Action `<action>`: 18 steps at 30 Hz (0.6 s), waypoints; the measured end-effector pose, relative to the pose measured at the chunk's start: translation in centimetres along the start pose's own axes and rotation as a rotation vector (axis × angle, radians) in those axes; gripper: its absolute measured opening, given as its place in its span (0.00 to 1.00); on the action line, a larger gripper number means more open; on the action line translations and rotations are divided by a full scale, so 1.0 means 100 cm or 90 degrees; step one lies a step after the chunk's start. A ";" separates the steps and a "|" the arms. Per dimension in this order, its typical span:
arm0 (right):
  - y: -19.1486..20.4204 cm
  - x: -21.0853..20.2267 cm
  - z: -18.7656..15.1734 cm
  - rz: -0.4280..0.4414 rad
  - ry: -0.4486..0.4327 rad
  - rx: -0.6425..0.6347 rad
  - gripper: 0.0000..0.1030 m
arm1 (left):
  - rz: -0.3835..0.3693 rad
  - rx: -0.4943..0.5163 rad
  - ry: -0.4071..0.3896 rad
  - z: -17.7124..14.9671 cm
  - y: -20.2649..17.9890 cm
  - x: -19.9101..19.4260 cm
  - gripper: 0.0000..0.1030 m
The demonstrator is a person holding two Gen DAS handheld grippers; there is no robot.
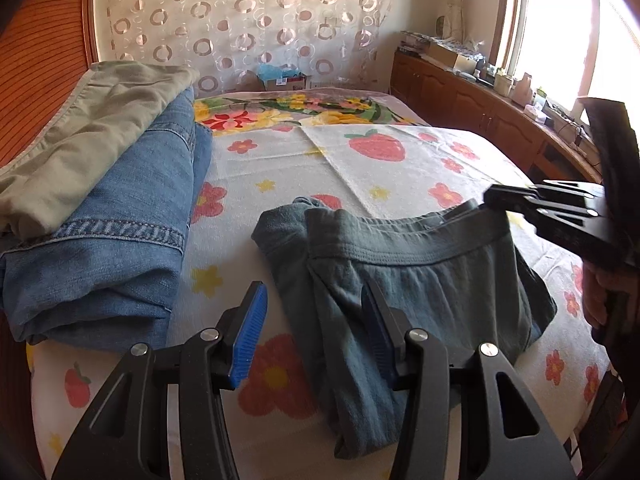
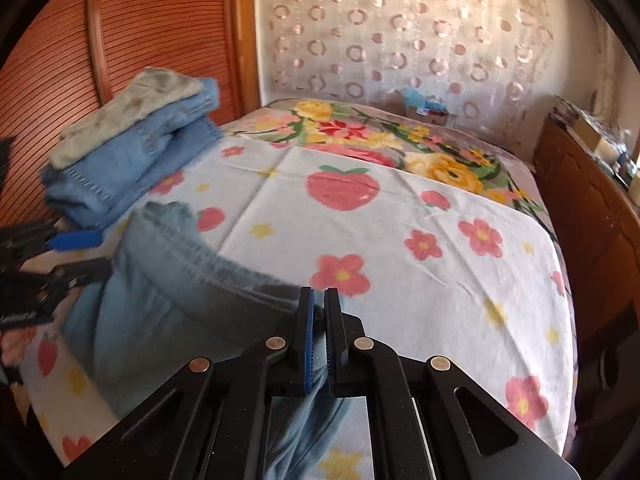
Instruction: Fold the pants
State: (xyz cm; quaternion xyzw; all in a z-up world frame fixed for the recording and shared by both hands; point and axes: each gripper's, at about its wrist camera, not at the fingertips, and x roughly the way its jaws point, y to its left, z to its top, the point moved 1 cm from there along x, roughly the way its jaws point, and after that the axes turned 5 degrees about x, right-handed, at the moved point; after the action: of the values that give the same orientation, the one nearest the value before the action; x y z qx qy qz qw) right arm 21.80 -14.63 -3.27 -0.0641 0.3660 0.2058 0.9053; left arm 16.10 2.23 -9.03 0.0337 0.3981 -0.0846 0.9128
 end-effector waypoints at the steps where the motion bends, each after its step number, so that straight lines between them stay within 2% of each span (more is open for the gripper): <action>1: -0.002 0.002 -0.001 -0.001 -0.001 0.007 0.05 | -0.003 0.002 -0.001 -0.002 -0.001 -0.002 0.49; 7: 0.001 -0.001 -0.007 0.012 -0.012 0.041 0.07 | -0.016 0.003 -0.008 -0.013 -0.005 -0.013 0.49; 11: 0.000 -0.017 -0.012 0.031 -0.023 0.041 0.29 | -0.028 0.010 -0.007 -0.019 -0.011 -0.016 0.49; 12: 0.001 -0.018 -0.014 0.038 -0.018 0.037 0.31 | -0.031 0.011 -0.007 -0.020 -0.013 -0.017 0.49; 18: -0.004 -0.006 -0.018 0.035 0.028 0.036 0.30 | -0.032 0.013 0.001 -0.028 -0.017 -0.015 0.49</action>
State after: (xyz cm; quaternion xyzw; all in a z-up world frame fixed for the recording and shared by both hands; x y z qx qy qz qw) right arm 20.45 -15.65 -4.21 -0.0327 0.3932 0.2187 0.8925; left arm 12.73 1.13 -9.82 0.0334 0.3987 -0.1115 0.9097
